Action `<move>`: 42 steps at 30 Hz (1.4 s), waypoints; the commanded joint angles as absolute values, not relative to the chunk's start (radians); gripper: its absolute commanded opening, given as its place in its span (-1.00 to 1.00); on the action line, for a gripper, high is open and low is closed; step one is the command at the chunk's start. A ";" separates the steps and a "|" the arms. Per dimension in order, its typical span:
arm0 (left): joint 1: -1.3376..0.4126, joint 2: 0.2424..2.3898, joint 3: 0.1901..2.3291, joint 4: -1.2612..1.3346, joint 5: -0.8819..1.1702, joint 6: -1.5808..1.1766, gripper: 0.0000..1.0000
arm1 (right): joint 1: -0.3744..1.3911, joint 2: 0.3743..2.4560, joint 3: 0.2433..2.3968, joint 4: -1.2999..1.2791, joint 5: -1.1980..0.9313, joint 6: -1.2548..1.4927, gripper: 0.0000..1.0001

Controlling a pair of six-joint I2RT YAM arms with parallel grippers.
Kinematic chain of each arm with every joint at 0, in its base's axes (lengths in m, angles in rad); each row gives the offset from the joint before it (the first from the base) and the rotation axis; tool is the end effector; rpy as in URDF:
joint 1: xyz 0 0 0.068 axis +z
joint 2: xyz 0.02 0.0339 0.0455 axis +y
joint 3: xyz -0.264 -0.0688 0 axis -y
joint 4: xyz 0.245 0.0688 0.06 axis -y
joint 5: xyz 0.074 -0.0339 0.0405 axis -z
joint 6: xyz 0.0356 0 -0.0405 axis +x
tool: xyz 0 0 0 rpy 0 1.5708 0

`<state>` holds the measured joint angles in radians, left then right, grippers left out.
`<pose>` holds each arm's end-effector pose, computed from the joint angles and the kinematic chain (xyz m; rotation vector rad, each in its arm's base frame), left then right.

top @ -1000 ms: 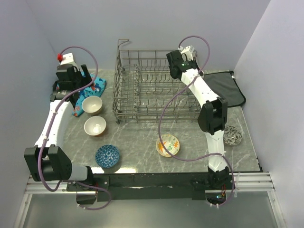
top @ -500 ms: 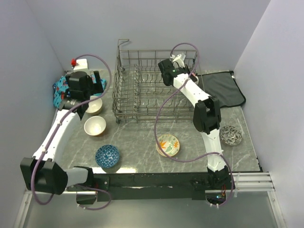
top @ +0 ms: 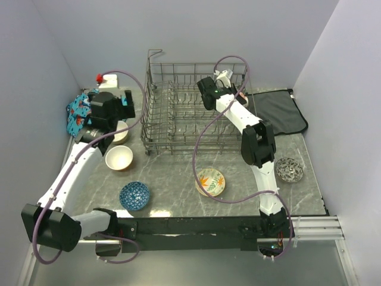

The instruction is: Load the bowls into the dish rack

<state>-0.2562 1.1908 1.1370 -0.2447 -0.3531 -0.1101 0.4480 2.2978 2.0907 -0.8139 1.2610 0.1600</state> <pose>0.2668 -0.0572 0.3738 -0.1072 1.8479 0.0751 0.4580 0.1825 0.2467 0.1196 2.0241 -1.2154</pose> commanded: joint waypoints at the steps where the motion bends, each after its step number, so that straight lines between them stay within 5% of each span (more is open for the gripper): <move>1: -0.164 1.134 1.158 -0.267 -0.272 -0.166 0.91 | 0.433 2.361 2.144 -0.824 1.373 0.172 -1.00; 17: -0.064 1.137 1.155 -0.302 -0.183 -0.158 0.90 | 0.451 2.497 2.195 -0.719 1.445 0.138 -1.00; 18: -0.063 1.135 1.146 -0.298 -0.176 -0.161 0.90 | 0.449 2.499 2.200 -0.715 1.440 0.132 -0.93; 22: -0.049 1.137 1.141 -0.296 -0.150 -0.175 0.89 | 0.448 2.503 2.264 -0.617 1.414 0.009 0.06; 25: -0.044 1.141 1.140 -0.288 -0.143 -0.183 0.90 | 0.454 2.484 2.256 -0.473 1.428 -0.105 0.30; 34: -0.044 1.120 1.132 -0.285 -0.104 -0.202 0.90 | 0.477 2.399 2.220 -0.440 1.405 -0.141 0.48; 42: -0.044 1.095 1.201 -0.302 -0.103 -0.163 0.92 | 0.489 2.275 2.319 -0.817 1.122 0.113 0.73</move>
